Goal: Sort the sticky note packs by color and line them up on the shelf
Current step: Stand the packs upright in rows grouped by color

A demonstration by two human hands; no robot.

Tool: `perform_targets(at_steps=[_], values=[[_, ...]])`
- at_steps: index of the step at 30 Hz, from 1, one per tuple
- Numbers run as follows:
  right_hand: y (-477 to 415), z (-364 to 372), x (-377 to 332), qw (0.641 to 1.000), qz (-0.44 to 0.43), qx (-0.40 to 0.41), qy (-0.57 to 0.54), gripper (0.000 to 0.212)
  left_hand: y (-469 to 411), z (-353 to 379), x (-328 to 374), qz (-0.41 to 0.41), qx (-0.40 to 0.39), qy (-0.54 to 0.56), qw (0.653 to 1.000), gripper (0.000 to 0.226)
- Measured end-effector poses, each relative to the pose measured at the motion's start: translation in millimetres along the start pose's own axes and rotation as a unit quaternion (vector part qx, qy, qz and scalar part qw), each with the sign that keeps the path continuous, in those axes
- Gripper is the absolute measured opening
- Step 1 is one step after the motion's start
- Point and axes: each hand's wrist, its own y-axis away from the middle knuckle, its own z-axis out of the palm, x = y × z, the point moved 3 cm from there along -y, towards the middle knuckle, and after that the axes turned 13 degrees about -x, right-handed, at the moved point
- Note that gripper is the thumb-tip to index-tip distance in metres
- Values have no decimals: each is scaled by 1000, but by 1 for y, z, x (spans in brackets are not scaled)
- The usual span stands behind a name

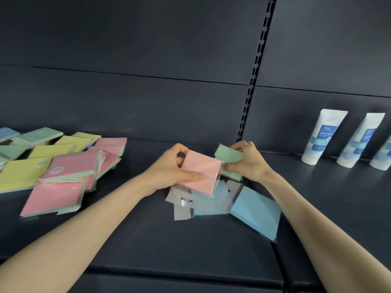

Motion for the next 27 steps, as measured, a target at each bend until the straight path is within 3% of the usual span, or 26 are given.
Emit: perform_targets(at_steps=[6, 14, 27], values=[[10, -1, -11, 997, -25, 50, -52, 64, 1, -15, -6, -2, 66, 84, 994, 56], [31, -5, -49, 983, -83, 73, -148, 50, 30, -24, 4, 57, 179, 153, 970, 35], [73, 45, -180, 948, -203, 11, -243, 27, 156, -72, 29, 163, 329, 21, 930, 20]])
